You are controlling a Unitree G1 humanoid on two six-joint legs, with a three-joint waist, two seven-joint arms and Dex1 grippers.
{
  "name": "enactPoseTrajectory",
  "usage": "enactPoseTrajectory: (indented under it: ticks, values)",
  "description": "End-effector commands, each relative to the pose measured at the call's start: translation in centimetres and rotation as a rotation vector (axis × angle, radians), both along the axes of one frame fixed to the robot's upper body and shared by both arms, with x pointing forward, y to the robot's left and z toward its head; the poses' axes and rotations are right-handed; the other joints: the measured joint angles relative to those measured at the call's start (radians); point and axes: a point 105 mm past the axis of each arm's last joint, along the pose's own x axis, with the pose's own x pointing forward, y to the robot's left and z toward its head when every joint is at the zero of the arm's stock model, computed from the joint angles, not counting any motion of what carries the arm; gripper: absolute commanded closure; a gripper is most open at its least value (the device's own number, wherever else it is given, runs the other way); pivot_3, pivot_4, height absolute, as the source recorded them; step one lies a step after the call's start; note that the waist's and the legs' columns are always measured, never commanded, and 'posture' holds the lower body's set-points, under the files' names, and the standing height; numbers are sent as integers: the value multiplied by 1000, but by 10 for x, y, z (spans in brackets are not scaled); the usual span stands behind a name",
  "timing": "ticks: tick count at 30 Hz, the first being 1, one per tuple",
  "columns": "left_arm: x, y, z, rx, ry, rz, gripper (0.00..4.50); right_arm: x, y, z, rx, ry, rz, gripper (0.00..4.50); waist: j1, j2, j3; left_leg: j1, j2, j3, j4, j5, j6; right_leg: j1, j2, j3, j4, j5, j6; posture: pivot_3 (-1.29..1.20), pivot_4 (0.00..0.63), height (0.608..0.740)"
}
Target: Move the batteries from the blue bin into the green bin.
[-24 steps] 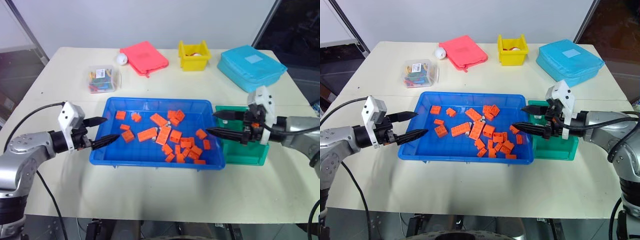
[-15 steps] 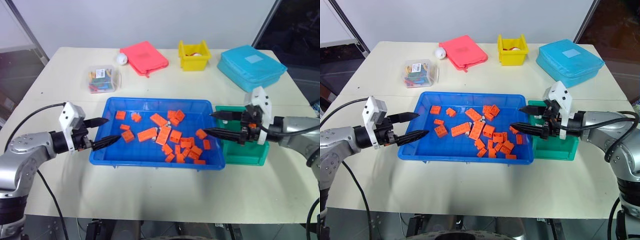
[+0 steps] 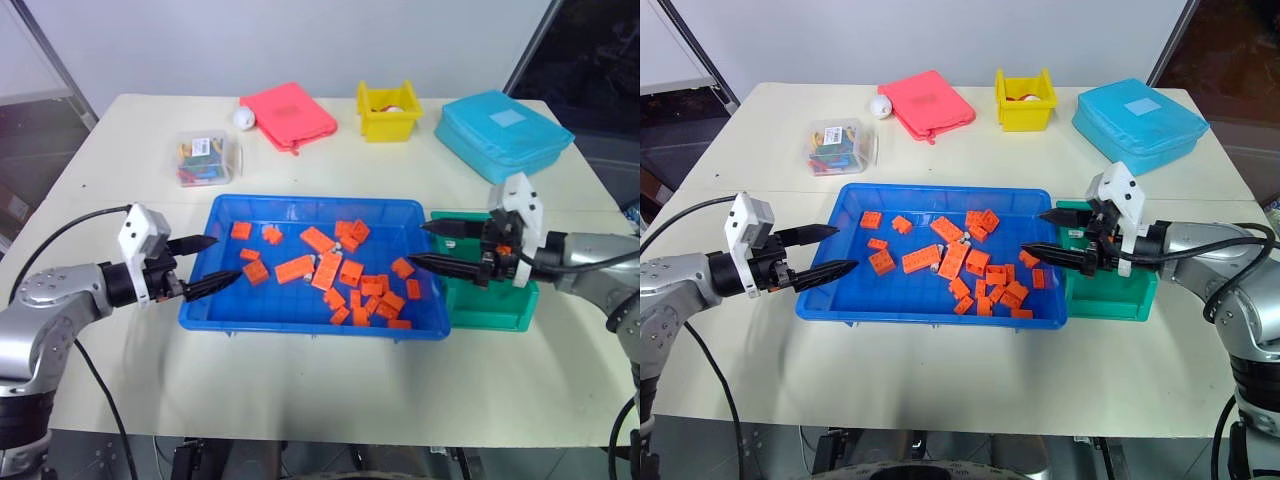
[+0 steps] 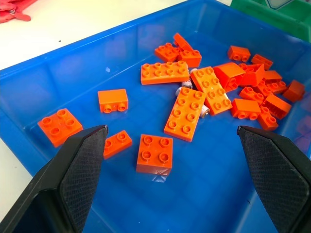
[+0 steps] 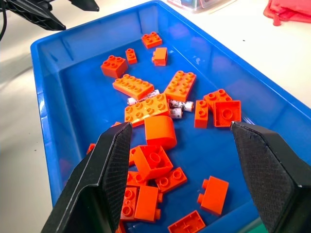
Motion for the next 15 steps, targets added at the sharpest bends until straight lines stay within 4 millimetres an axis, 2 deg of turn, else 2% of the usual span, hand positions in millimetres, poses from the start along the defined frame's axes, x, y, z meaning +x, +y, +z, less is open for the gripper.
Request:
enactPoseTrajectory:
  ticks: [1, 15]
  values:
    - [-1, 0, 12, 14, -55, -10, 37, 0, 0, 6, 0, -38, 10, 1165, 0, 0, 0, 0, 0, 0, 0, 0, 0, 0, 0, 0, 0, 0, 0, 0, 150, 740]
    - [1, 2, 16, 2, -70, 23, 37, 5, 5, 11, -1, -59, 38, 1165, 0, 0, 0, 0, 0, 0, 0, 0, 0, 0, 0, 0, 0, 0, 0, 0, 150, 740]
